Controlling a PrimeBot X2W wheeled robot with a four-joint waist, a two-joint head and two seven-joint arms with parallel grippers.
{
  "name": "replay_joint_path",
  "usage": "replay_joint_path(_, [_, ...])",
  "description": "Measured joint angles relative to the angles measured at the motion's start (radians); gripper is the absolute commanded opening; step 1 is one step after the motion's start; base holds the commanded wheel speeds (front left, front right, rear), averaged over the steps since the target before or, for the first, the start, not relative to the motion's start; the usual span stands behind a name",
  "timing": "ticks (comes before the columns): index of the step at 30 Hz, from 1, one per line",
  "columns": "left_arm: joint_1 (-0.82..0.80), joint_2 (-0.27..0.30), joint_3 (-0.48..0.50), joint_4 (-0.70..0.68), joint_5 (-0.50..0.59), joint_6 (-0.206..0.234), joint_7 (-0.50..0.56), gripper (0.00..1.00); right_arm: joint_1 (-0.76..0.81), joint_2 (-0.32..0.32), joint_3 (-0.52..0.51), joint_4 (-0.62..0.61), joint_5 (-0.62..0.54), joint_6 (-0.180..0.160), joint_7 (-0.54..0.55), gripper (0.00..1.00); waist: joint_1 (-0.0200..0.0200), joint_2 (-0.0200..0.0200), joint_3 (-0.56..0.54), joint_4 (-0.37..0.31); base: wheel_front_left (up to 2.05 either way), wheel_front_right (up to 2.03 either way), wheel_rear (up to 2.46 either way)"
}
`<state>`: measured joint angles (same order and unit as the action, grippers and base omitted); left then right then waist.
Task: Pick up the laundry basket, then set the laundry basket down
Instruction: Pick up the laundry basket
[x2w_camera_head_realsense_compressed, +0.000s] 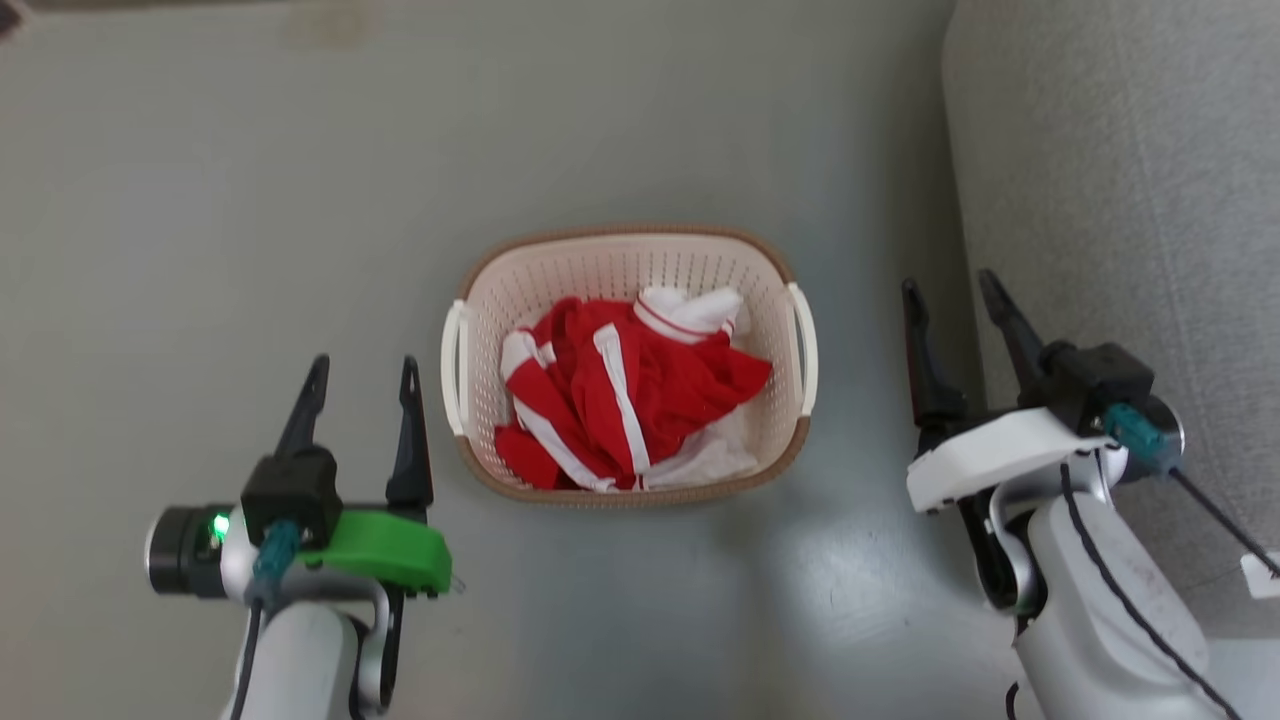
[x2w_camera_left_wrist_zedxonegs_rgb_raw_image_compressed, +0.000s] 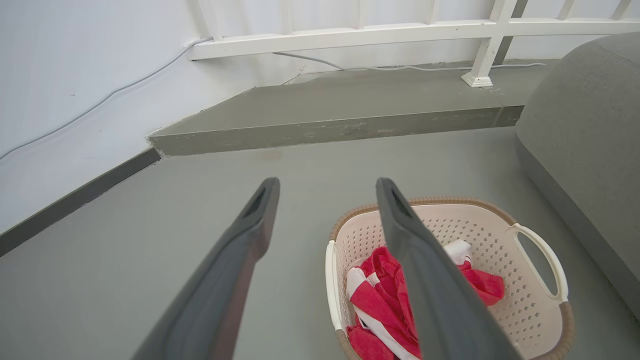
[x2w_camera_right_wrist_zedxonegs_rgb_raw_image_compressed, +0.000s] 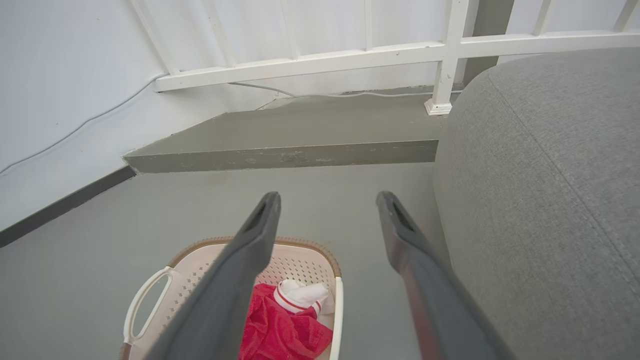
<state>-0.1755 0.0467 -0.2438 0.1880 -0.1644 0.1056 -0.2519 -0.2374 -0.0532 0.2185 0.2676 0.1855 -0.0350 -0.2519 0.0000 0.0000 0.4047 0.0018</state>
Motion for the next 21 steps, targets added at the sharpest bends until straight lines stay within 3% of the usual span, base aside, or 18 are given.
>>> replay_joint_path(21, [-0.294,-0.012,0.006,0.261,-0.059,-0.027,0.015,1.0,-0.251,-0.008,-0.042,0.227,0.047,0.017,0.021,1.0,0.0001,0.0,0.269,0.004,0.0,0.0,0.0])
